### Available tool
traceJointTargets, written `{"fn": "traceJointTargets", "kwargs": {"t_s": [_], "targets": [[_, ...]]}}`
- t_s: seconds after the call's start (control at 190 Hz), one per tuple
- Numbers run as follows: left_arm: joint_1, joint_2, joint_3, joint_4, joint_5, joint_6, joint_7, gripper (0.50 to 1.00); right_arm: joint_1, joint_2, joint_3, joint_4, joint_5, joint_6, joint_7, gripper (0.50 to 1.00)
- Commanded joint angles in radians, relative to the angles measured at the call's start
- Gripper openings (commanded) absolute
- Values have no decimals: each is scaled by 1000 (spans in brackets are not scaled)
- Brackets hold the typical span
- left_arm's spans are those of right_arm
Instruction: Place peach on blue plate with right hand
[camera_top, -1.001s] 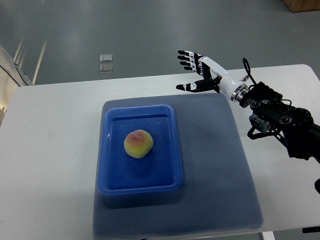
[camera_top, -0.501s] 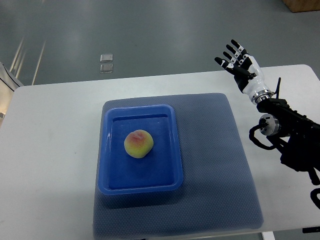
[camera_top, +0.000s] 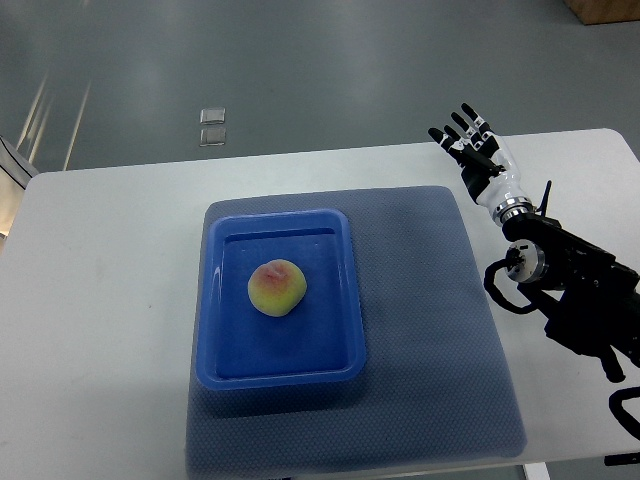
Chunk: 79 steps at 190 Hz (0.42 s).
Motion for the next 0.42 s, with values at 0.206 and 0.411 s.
{"fn": "traceJointTargets", "kwargs": {"t_s": [0.206,0.411], "targets": [[0,0,0,0,-1,-1,0,1000,-2,1,4,0,1,-27,3,930],[0,0,0,0,-1,-1,0,1000,-2,1,3,0,1,-64,3,928]]}}
